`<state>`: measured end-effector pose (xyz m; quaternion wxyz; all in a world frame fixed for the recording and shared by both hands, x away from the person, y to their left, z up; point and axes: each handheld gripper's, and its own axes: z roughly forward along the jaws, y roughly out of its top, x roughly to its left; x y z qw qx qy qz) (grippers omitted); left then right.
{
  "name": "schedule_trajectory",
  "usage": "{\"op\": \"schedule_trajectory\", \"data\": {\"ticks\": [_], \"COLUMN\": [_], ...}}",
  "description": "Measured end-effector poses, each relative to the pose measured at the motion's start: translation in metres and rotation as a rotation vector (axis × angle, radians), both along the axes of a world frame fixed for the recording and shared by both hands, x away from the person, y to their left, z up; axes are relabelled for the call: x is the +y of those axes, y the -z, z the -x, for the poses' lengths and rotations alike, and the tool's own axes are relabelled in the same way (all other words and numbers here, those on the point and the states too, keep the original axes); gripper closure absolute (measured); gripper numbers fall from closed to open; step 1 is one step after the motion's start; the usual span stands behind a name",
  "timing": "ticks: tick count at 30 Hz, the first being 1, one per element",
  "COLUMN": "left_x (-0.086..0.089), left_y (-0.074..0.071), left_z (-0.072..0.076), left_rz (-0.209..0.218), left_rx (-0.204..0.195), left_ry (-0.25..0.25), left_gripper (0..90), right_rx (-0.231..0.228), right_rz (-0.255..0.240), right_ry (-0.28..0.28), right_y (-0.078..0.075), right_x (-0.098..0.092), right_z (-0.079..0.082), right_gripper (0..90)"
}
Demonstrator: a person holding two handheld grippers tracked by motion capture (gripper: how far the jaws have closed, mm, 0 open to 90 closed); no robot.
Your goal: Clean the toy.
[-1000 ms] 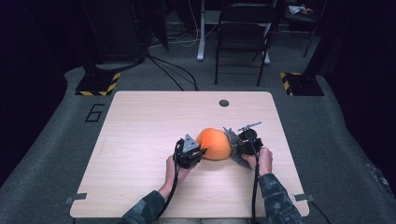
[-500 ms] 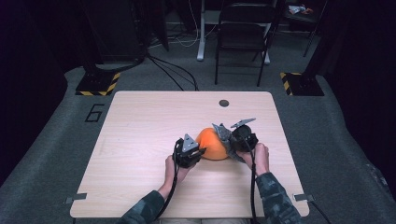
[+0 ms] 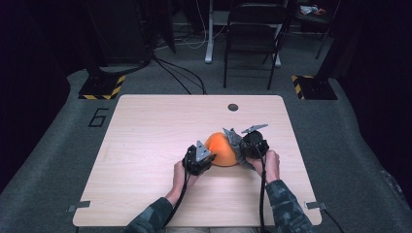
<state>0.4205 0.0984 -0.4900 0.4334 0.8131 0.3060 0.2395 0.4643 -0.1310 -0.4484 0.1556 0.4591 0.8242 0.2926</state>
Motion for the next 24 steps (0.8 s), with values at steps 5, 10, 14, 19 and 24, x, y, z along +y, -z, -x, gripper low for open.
{"op": "schedule_trajectory", "data": {"ticks": [5, 10, 14, 19, 24], "left_x": [0.005, 0.007, 0.005, 0.008, 0.007], "left_y": [-0.015, -0.030, -0.024, -0.021, -0.014], "left_z": [0.001, 0.003, 0.002, 0.001, -0.001], "left_rz": [0.052, 0.105, 0.090, 0.079, 0.019], "left_rx": [0.031, 0.066, 0.070, 0.034, 0.023], "left_ry": [-0.028, -0.034, -0.032, -0.025, 0.014], "left_gripper": [76.2, 75.8, 73.9, 53.9, 40.9], "right_rx": [-0.046, -0.109, -0.123, -0.093, -0.092], "right_rz": [0.003, -0.034, 0.059, 0.024, 0.014], "right_ry": [0.010, -0.058, -0.121, -0.093, -0.096], "right_y": [-0.020, -0.051, -0.042, -0.032, -0.029], "right_x": [0.002, 0.023, 0.048, 0.045, 0.042], "right_z": [0.005, 0.023, 0.026, 0.021, 0.019], "right_gripper": [75.4, 75.3, 75.4, 75.4, 75.4]}}
